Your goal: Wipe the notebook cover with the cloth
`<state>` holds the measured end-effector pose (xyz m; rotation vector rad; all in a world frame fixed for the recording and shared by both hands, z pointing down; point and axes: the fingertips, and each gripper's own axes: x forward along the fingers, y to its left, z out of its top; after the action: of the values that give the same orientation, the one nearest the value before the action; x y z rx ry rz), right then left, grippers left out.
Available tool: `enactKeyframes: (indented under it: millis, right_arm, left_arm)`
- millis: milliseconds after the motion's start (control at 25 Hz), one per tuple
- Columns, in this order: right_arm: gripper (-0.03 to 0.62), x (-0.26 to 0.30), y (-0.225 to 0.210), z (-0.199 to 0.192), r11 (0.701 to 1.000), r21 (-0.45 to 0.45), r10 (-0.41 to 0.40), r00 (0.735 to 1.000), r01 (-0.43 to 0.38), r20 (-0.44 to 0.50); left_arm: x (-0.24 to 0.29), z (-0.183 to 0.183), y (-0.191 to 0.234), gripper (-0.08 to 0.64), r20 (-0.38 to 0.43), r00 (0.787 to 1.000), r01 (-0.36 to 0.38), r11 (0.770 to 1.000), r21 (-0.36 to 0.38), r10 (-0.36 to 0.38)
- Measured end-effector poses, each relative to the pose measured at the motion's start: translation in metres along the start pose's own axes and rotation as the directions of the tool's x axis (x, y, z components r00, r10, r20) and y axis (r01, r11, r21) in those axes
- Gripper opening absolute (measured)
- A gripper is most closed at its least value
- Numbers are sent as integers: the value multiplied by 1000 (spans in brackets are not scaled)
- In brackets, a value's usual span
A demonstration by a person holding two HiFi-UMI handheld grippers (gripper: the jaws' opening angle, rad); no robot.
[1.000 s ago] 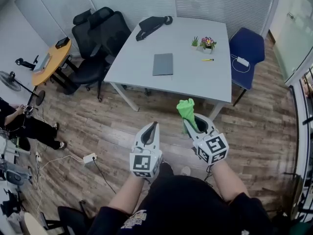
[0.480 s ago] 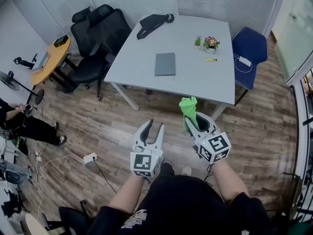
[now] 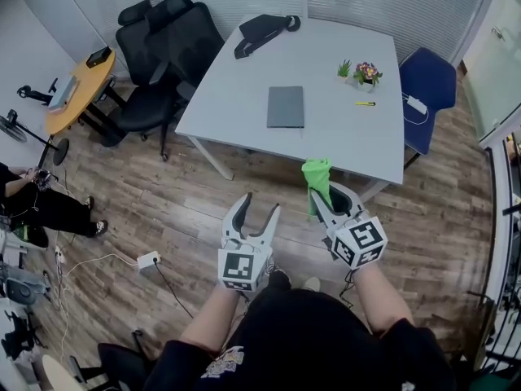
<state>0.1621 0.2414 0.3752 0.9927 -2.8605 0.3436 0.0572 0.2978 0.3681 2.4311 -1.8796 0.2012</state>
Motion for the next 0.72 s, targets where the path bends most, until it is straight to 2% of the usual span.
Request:
enactKeyframes:
  millis: [400,720]
  right_arm:
    - [110,71,-11,18,999,-7,-44,999,44,5]
    - [110,109,-12,27,996,-2,-88,996,88,24]
  left_arm:
    - [38,2,64,261,5,999,46,999,-1,-46]
    - [49,2,106,262,5,997,78,997,12,-78]
